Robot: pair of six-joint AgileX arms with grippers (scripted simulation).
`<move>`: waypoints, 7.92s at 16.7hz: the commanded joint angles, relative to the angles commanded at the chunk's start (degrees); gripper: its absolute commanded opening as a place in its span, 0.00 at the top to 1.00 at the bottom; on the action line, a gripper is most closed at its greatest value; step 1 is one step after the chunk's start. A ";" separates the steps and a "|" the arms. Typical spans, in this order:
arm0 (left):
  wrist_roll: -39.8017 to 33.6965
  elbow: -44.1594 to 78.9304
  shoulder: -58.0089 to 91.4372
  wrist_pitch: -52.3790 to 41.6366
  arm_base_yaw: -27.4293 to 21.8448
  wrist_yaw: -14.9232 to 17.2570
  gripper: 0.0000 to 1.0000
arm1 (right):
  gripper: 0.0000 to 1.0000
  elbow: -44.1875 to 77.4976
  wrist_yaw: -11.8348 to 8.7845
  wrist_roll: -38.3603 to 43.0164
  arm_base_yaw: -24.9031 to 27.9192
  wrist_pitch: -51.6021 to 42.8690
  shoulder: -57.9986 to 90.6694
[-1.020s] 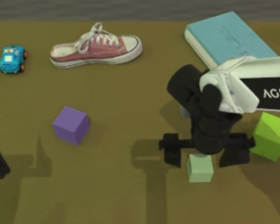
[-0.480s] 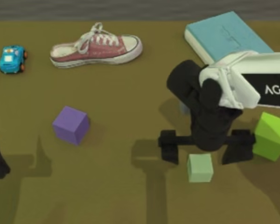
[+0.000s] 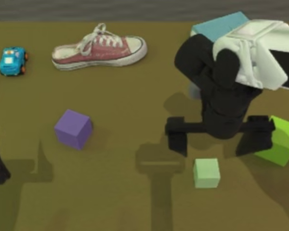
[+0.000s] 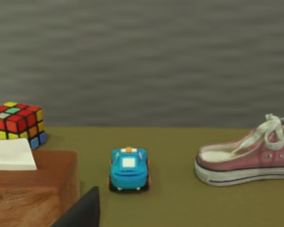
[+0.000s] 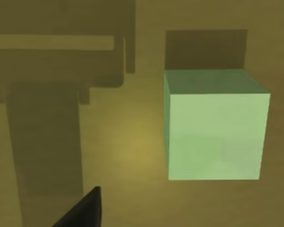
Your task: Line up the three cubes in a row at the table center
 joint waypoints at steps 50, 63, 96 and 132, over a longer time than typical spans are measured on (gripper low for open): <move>6.92 82.02 125.48 -46.53 -17.62 0.17 0.00 | 0.00 -80.00 -0.95 -37.25 -36.95 60.71 -107.79; 6.92 82.02 125.48 -46.53 -17.62 0.17 0.83 | 0.00 -80.00 -0.95 -37.25 -36.95 60.71 -107.79; -14.41 95.74 121.67 -64.15 -29.45 -0.14 1.00 | 0.00 -80.00 -0.95 -37.25 -36.95 60.71 -107.79; -48.00 91.24 126.62 -53.97 -48.06 -0.62 0.47 | 0.00 -80.00 -0.95 -37.25 -36.95 60.71 -107.79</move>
